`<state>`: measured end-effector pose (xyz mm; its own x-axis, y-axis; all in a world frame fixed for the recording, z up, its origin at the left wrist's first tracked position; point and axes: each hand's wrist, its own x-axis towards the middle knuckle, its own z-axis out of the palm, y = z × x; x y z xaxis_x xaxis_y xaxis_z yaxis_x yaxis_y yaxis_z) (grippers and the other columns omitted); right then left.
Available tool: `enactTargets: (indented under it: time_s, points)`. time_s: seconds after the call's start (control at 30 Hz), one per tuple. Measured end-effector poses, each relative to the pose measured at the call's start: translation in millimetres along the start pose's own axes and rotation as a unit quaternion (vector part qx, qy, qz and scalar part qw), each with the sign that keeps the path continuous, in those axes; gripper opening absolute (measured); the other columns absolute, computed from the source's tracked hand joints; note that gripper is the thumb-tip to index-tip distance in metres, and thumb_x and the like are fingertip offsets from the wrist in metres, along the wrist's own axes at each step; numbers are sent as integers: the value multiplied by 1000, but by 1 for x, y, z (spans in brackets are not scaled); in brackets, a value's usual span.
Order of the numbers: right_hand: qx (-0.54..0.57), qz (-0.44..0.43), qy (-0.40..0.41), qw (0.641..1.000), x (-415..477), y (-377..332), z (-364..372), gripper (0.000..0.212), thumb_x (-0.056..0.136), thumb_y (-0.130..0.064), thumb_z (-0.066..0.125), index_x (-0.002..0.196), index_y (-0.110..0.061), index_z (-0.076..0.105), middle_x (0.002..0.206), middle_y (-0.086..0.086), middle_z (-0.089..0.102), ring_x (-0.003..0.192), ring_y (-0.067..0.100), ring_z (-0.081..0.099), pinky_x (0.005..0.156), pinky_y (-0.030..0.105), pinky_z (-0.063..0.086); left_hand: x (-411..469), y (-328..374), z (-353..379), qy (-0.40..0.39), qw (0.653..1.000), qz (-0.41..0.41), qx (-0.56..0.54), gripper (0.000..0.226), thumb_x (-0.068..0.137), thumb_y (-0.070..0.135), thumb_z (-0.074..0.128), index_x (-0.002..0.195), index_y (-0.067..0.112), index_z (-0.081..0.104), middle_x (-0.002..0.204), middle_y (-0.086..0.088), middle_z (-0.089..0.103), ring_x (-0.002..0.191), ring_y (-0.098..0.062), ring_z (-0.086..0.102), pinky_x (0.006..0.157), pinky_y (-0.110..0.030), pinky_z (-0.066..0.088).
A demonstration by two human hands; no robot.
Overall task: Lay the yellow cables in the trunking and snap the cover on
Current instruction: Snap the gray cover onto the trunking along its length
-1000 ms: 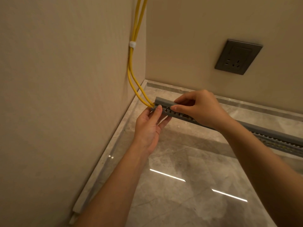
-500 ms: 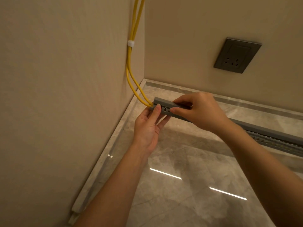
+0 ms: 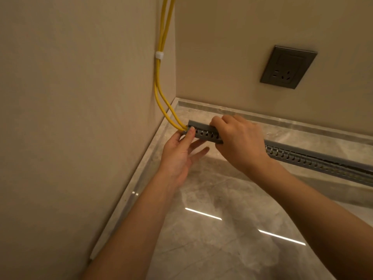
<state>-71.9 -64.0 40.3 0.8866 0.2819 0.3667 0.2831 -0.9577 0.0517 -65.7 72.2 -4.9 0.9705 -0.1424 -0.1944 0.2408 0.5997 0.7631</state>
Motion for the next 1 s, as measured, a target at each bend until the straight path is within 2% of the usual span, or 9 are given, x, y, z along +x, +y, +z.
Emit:
enactTargets:
  time_s: [0.1,0.17,0.23,0.3,0.47,0.63,0.8,0.9,1.0]
  points:
    - [0,7,2,1000,0,3,0,18,87,-12,54,105,-14,55,91,4,62,80,24,55,57,35,47,-4,5,-3,124,969,117,178,39,87,24,63,122,19,48,116,0,60,96,-13,66,76,-31,58]
    - [-3,5,7,1000,1,4,1,17,86,-11,54,103,-14,56,89,4,63,79,24,56,55,34,44,-8,10,-5,175,850,319,380,46,80,16,68,122,18,49,117,2,53,103,-11,56,85,-23,51]
    - [-4,-2,11,1000,1,4,1,15,85,-11,56,100,-13,57,87,6,63,77,26,56,53,33,41,-7,18,-5,98,692,428,573,52,73,10,69,122,14,52,122,-5,50,115,-19,47,97,-18,39]
    - [-4,-7,9,1000,1,4,2,14,84,-10,58,98,-12,58,85,7,64,77,27,57,53,33,40,-1,29,-2,-22,588,414,695,56,69,8,71,123,8,54,125,-10,52,120,-25,44,103,-27,35]
    - [-6,-14,-6,1000,1,5,7,13,85,-12,54,98,-12,57,85,5,63,76,27,56,54,35,43,12,48,11,-140,436,373,807,26,81,8,64,106,5,60,103,-11,60,101,-27,52,78,-38,46]
    - [0,-13,25,1000,-3,11,9,12,84,-14,58,95,-11,60,84,6,63,75,26,56,52,37,45,22,56,15,-162,354,358,849,21,89,17,56,107,6,57,101,-10,58,98,-26,51,74,-39,49]
    - [-16,-6,9,1000,1,11,10,11,80,-11,57,91,-11,59,84,6,63,73,27,56,50,30,34,24,53,14,-184,295,369,862,19,91,14,51,107,5,57,100,-11,58,94,-25,52,68,-34,44]
    - [-22,-2,4,1000,3,11,11,11,82,-12,56,93,-12,57,87,4,63,77,25,56,51,32,35,22,52,13,-182,252,397,863,12,86,8,56,98,5,59,91,-11,60,84,-23,55,61,-31,42]
    - [-18,-2,2,1000,3,12,11,11,82,-12,56,93,-11,58,88,5,63,78,26,56,52,32,36,21,47,11,-175,240,409,863,10,81,1,57,90,5,59,81,-11,61,72,-23,56,56,-31,44]
